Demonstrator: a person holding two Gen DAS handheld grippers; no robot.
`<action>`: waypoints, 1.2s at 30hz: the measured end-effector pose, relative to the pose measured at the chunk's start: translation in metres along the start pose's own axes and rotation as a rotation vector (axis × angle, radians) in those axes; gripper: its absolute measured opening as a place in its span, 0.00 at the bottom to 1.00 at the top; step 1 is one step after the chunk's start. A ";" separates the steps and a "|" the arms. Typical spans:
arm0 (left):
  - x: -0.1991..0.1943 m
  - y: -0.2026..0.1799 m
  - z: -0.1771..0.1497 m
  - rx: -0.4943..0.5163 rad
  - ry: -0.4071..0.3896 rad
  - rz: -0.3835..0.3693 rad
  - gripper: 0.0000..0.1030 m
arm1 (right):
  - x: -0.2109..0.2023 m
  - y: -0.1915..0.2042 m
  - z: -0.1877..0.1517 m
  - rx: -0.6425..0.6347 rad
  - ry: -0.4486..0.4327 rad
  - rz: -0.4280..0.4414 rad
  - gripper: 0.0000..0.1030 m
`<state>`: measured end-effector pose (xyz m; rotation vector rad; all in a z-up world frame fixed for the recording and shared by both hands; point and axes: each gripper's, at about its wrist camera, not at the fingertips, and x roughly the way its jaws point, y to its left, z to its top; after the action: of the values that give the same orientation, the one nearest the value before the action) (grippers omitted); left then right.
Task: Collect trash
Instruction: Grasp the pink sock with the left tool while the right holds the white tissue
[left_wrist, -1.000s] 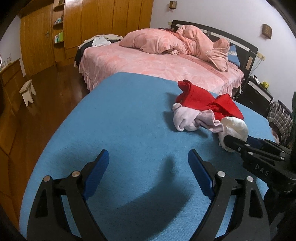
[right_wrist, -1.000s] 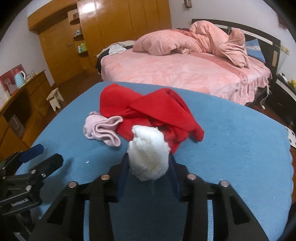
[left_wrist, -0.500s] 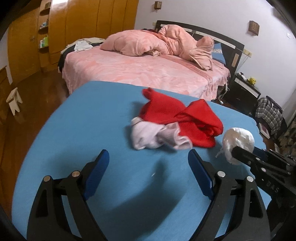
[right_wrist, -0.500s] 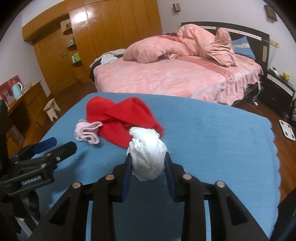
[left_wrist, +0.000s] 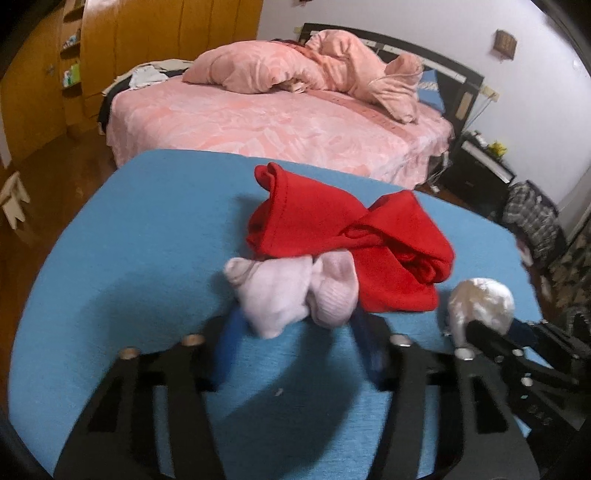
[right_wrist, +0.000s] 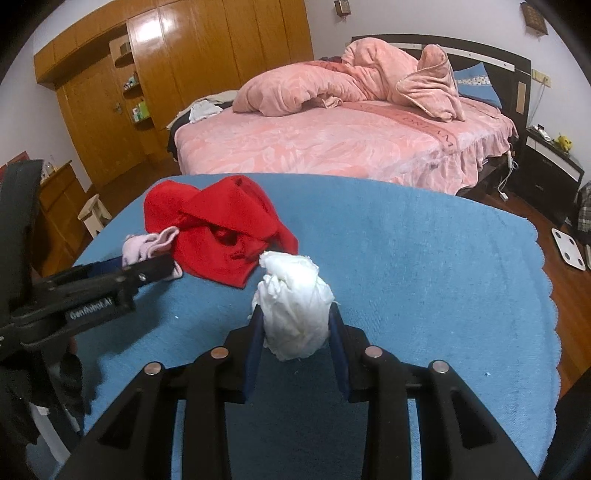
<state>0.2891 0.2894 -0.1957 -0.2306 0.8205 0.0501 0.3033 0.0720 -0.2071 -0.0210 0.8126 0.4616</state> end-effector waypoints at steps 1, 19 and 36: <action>-0.001 0.000 -0.001 0.000 -0.007 -0.001 0.43 | 0.000 0.000 0.000 -0.001 0.001 -0.001 0.34; -0.050 -0.005 -0.040 0.019 -0.046 0.038 0.15 | -0.016 -0.005 -0.010 0.021 -0.006 0.009 0.33; -0.014 -0.001 -0.020 -0.010 0.021 0.007 0.25 | -0.013 -0.008 -0.013 0.010 0.000 0.003 0.34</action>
<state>0.2658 0.2843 -0.1983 -0.2381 0.8417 0.0590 0.2896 0.0572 -0.2082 -0.0104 0.8154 0.4601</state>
